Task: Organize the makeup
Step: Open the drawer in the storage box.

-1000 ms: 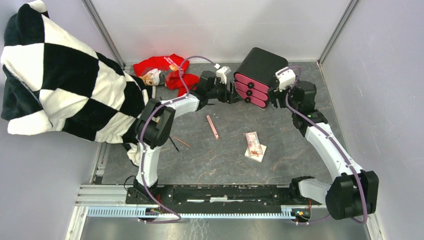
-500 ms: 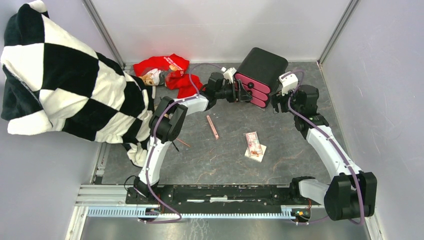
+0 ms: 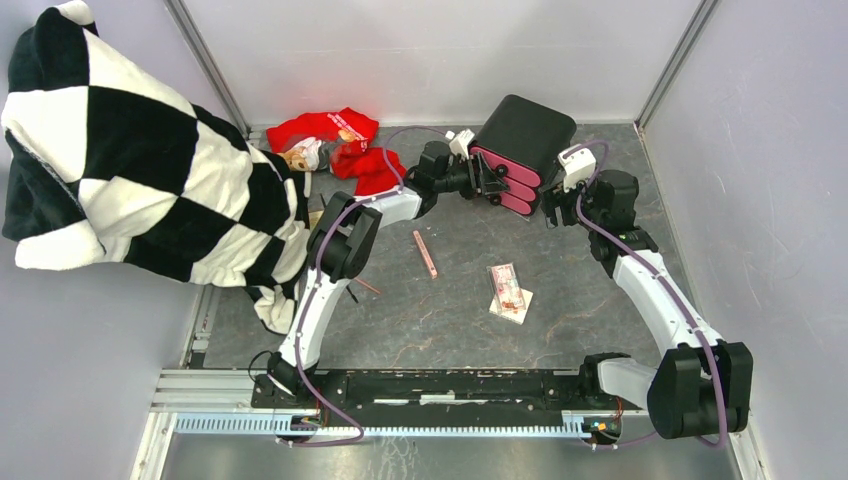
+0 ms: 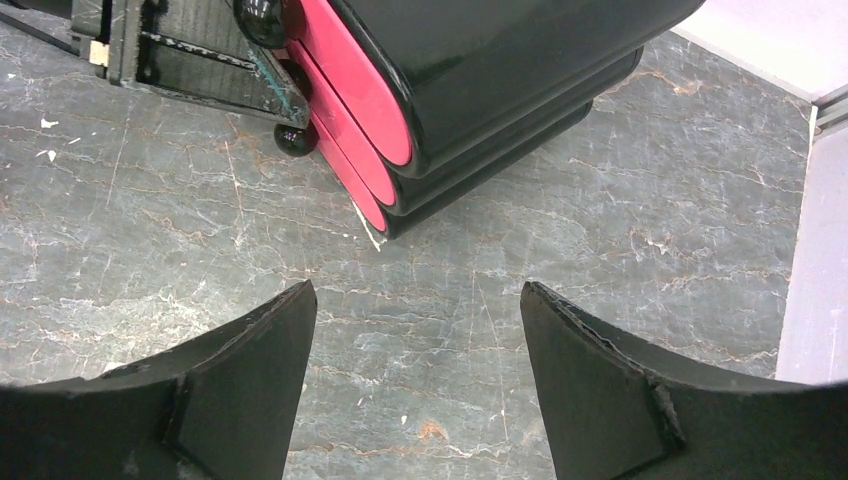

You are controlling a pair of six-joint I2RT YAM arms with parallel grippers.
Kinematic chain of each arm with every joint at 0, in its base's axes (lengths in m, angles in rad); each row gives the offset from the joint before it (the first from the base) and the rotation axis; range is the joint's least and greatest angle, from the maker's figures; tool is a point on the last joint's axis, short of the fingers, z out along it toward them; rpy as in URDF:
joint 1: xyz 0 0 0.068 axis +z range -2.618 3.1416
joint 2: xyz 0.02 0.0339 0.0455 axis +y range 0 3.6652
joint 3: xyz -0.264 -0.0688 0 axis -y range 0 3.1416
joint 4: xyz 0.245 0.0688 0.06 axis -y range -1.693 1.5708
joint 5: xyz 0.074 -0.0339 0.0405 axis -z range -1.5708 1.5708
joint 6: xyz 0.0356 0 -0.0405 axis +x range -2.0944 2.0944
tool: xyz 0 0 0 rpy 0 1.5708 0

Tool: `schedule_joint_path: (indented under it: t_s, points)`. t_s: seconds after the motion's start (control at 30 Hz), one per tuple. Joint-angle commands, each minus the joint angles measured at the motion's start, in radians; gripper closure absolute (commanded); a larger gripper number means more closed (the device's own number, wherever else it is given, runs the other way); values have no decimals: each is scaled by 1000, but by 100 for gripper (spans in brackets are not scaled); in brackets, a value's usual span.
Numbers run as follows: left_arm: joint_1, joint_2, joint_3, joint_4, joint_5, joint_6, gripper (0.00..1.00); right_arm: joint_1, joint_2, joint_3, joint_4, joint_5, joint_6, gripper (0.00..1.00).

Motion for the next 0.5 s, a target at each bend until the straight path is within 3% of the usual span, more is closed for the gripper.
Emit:
schedule_joint_path:
  t_s: [0.0,0.27,0.47]
  points:
    - [-1,19,54,82,39,-85,45,-10,4,0,34,-20,-9,18]
    - [4,-63,-85,165,73,-140,69,-16,11,0,31,-31,-18,18]
    - [14,-194,-285,216,84,-126,70,-17,15,0,31,-36,-39,18]
